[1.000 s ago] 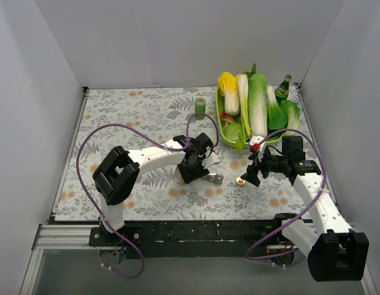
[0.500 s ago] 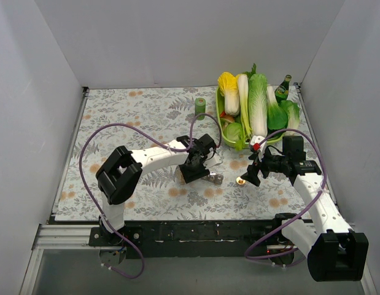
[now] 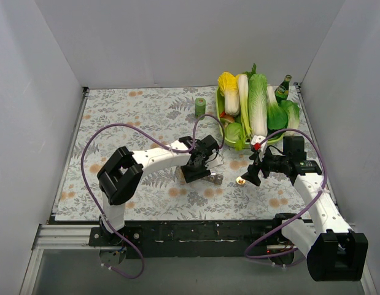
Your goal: Sort the pills into containers
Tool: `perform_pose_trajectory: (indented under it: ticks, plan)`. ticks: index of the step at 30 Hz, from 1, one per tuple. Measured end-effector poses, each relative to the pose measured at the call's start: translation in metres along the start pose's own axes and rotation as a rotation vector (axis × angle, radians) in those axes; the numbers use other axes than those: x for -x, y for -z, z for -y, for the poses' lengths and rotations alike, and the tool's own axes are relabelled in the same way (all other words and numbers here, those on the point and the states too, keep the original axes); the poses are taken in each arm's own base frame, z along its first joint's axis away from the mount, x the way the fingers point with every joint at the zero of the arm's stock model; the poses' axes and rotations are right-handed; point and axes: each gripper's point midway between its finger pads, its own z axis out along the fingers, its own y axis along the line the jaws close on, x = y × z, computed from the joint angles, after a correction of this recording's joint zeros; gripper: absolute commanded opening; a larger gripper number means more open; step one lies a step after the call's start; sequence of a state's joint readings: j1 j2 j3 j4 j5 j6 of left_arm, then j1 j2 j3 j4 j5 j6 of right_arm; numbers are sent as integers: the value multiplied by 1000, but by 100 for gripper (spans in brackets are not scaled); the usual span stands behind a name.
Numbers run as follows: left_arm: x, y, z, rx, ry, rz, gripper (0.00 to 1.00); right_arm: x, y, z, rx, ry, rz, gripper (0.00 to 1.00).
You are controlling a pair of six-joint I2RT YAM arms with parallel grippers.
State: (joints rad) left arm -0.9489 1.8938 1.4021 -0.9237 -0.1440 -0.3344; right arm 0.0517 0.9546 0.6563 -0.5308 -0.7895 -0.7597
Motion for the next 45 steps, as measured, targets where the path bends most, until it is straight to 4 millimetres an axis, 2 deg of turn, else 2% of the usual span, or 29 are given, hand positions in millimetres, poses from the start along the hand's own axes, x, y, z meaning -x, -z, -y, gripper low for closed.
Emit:
perform_pose_trajectory:
  ticks: [26,45]
  plan:
    - [-4,-6,2,50,-54,-52,0,0,2,1,-1,-7,9,98]
    - [4,-7,0,66,-24,-20,0,-1,3,-1,4,-24,9,98]
